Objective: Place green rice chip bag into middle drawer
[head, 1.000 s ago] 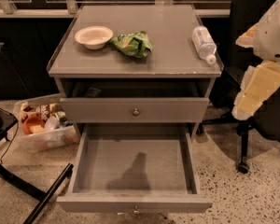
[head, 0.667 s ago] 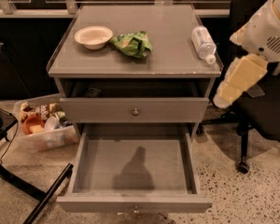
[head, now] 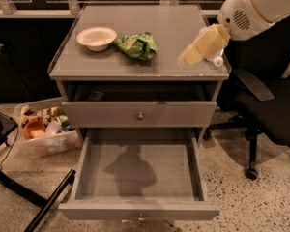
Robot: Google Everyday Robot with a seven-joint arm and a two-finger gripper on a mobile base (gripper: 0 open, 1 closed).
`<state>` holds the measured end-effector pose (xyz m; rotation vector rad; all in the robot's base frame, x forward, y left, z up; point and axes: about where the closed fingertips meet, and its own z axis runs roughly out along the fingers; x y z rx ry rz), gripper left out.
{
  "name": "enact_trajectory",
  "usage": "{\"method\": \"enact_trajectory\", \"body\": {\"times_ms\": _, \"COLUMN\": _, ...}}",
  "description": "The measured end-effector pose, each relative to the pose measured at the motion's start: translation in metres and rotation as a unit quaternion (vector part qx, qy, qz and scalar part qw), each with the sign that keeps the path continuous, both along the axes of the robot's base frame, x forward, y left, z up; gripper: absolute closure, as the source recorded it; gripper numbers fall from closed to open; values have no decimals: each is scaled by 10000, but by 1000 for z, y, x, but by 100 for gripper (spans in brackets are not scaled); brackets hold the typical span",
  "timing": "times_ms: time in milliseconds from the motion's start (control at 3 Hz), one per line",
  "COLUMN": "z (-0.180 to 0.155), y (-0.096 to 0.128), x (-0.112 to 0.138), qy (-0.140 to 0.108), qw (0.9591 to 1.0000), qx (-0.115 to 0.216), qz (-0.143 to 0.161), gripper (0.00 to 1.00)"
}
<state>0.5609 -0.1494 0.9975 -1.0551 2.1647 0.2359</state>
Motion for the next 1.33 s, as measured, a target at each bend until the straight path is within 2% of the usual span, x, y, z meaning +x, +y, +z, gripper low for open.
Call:
{"method": "enact_trajectory", "body": {"times_ms": 333, "z": 16, "y": 38, "x": 39, "qy": -148, "qw": 9980, "qx": 521, "qz": -334, "gripper": 0}}
{"method": "enact_trajectory", "body": {"times_ms": 667, "z": 16, "y": 38, "x": 39, "qy": -148, "qw": 9980, "qx": 522, "qz": -335, "gripper": 0}}
{"method": "enact_trajectory", "body": {"times_ms": 1000, "z": 2, "y": 40, "x": 59, "qy": -100, "qw": 9962, "qx": 631, "qz": -595, "gripper": 0}}
{"method": "enact_trajectory", "body": {"times_ms": 1333, "z": -18, "y": 50, "x": 101, "qy": -93, "qw": 9914, "qx": 884, "qz": -962, "gripper": 0}}
